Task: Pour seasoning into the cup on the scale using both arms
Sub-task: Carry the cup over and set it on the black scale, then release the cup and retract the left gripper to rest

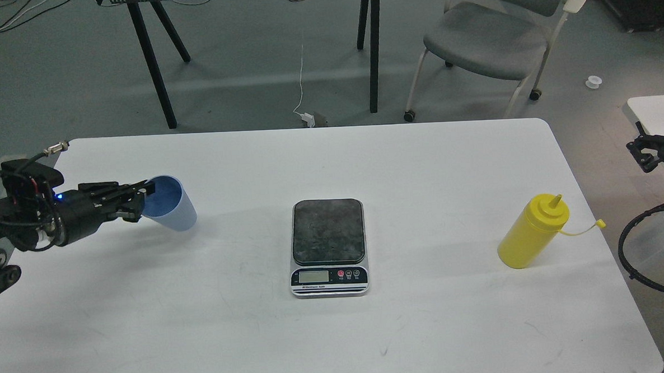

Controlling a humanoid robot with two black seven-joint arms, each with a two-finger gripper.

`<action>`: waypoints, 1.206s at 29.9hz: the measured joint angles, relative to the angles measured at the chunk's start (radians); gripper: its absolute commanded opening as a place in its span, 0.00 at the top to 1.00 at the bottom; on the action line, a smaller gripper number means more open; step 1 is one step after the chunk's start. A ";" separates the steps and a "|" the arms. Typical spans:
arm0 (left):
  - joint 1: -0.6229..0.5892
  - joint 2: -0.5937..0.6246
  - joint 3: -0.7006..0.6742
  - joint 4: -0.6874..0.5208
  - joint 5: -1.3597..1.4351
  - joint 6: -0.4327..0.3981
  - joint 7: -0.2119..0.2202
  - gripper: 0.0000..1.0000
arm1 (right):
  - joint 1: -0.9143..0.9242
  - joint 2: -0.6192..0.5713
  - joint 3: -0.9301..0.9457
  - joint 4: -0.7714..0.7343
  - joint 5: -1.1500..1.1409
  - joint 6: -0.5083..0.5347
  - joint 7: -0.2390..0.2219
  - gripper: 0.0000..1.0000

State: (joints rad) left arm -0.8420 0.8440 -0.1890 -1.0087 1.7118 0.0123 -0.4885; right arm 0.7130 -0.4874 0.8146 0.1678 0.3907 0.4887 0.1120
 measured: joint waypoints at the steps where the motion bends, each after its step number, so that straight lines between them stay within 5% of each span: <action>1: -0.037 -0.003 0.000 -0.033 0.001 -0.038 0.000 0.96 | -0.002 -0.006 0.000 0.000 0.000 0.000 0.000 0.00; 10: -0.191 -0.223 0.002 -0.150 0.094 -0.252 0.079 0.95 | -0.023 -0.035 0.014 0.001 0.004 0.000 0.001 0.00; 16: -0.192 -0.394 0.036 -0.092 0.162 -0.277 0.130 0.95 | -0.037 -0.043 0.020 0.001 0.004 0.000 0.001 0.00; 26: -0.170 -0.470 0.069 -0.005 0.166 -0.276 0.138 0.91 | -0.046 -0.054 0.020 0.001 0.004 0.000 0.002 0.00; 36: -0.169 -0.480 0.068 0.002 0.158 -0.276 0.139 0.28 | -0.047 -0.056 0.020 0.003 0.004 0.000 0.002 0.00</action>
State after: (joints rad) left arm -1.0110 0.3642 -0.1209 -1.0063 1.8694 -0.2637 -0.3498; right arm 0.6663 -0.5438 0.8345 0.1704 0.3943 0.4887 0.1136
